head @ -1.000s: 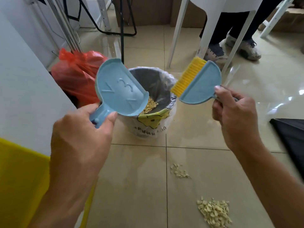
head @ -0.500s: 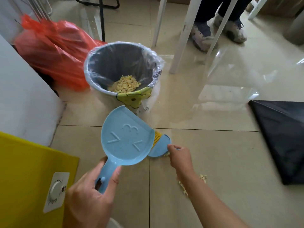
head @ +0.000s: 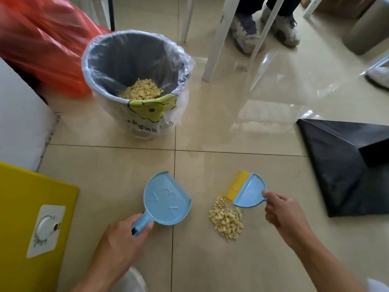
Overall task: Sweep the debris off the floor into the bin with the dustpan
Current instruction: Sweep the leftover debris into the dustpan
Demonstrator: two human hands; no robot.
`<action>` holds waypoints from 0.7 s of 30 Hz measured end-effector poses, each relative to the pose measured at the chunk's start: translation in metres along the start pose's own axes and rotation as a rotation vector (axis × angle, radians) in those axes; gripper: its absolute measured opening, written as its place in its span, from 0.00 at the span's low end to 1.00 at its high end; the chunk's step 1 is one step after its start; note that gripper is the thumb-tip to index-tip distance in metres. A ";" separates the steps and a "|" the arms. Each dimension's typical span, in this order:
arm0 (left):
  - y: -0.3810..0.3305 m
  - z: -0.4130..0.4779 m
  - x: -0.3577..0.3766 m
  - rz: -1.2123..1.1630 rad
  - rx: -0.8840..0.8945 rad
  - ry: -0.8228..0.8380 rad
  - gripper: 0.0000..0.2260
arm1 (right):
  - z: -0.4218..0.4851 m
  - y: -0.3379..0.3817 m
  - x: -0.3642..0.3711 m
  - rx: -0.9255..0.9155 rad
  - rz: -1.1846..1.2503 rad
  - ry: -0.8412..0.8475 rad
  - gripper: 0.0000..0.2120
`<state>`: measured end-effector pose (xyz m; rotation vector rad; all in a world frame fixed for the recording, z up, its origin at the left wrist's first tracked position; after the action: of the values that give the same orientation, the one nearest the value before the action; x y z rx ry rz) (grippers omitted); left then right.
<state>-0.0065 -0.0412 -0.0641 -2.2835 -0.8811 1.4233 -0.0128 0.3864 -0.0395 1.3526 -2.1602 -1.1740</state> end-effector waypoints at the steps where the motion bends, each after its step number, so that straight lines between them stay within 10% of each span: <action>1: 0.001 0.001 0.002 0.011 0.028 0.055 0.09 | 0.002 0.015 -0.011 -0.056 -0.092 -0.030 0.07; 10: -0.018 0.006 0.026 0.182 0.121 0.325 0.15 | -0.003 0.033 -0.009 -0.425 -1.477 -0.172 0.16; 21: -0.068 -0.008 0.077 0.225 0.074 0.433 0.14 | -0.083 -0.046 0.119 -0.460 -1.381 0.192 0.08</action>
<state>0.0023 0.0605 -0.0764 -2.5517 -0.4451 0.9530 0.0091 0.2355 -0.0422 2.5654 -0.5019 -1.6313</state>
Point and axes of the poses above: each hand's wrist, its own z-axis towards the middle knuckle, its own x-axis out of the palm, y = z × x, the point moved 9 cm from there along z, towards the middle knuckle, and after that the axes turned 10 degrees about z, right-handed, at the moved point
